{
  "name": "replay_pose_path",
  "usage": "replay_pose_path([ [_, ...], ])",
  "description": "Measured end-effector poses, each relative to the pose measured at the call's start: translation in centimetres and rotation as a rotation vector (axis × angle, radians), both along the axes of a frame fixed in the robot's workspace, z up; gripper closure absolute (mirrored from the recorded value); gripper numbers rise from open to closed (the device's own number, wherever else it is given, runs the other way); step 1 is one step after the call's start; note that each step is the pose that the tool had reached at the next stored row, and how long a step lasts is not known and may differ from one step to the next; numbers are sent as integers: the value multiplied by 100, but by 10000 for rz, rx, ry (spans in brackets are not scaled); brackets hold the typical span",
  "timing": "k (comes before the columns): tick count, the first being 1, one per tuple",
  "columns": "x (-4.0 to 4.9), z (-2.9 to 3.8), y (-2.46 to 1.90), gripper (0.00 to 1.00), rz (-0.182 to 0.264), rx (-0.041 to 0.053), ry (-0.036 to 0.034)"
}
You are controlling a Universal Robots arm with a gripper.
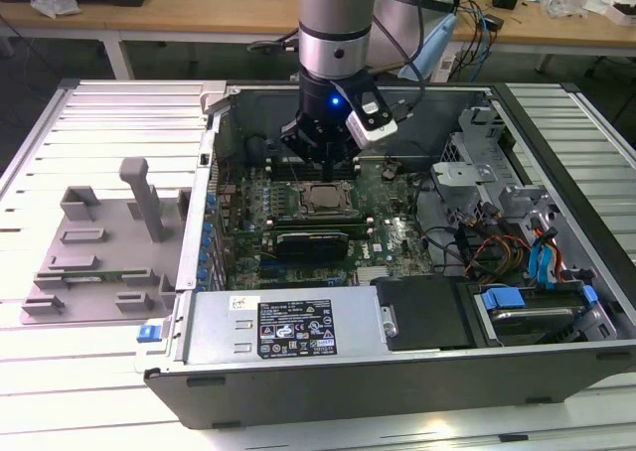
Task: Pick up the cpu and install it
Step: 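Close the cpu cover, then install the first cpu locking lever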
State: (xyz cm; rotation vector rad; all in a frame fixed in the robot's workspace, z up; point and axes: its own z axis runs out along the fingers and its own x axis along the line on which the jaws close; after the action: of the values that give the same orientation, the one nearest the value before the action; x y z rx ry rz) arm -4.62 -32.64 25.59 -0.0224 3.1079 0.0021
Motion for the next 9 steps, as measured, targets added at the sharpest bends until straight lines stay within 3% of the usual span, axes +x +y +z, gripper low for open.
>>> replay_pose_path([
  [9, 0, 14, 0, 89, 0, 0, -1],
])
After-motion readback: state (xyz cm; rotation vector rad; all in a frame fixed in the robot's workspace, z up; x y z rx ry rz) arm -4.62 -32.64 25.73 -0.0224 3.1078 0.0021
